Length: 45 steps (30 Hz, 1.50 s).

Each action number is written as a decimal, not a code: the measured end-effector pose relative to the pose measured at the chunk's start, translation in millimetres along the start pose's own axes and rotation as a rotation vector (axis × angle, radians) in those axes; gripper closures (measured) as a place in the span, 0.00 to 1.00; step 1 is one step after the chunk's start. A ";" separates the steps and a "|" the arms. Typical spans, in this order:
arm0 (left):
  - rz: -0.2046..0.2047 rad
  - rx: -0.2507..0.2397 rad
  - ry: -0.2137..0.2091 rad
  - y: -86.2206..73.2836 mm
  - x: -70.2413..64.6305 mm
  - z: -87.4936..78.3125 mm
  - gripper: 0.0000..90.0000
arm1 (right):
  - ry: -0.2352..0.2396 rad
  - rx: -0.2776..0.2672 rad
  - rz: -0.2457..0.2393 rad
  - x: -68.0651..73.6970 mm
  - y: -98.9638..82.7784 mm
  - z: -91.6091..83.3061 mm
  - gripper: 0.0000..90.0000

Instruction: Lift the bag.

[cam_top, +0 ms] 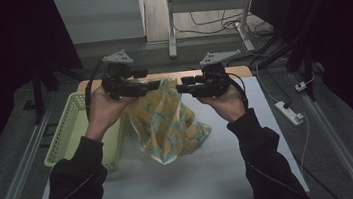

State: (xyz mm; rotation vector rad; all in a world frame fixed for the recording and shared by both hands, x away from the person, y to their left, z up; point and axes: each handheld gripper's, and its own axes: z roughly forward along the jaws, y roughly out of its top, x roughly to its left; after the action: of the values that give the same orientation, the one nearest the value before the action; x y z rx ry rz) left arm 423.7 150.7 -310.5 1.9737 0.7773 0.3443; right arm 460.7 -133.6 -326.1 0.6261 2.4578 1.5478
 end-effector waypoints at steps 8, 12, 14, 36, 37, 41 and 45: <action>-0.041 0.016 0.012 -17.1 0.8 -10.5 0.18 | 0.012 0.012 0.014 1.6 -6.1 0.9 0.58; -0.048 0.023 0.029 -23.5 0.5 -18.9 0.13 | 0.016 0.018 0.016 2.8 -9.4 1.1 0.54; -0.056 0.023 0.028 -26.9 0.4 -23.0 0.12 | 0.019 0.020 0.016 3.5 -10.4 1.0 0.53; -0.118 0.053 0.065 -90.4 -0.6 -63.1 0.01 | 0.047 0.035 0.029 10.3 -29.9 -11.9 0.46; -0.121 0.050 0.066 -93.4 -0.6 -63.7 0.00 | 0.046 0.037 0.030 10.2 -31.6 -12.1 0.45; -0.145 0.045 0.055 -110.8 -0.9 -63.1 0.00 | 0.048 0.047 0.035 10.5 -38.8 -12.5 0.43; -0.155 0.048 0.041 -127.0 -2.9 -58.6 0.00 | 0.052 0.048 0.037 12.3 -46.7 -13.7 0.42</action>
State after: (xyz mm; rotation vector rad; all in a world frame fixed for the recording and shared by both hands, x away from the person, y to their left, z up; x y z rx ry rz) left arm 342.2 232.3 -389.6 1.9412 0.9666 0.2769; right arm 432.8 -156.9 -360.7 0.6516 2.5423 1.5419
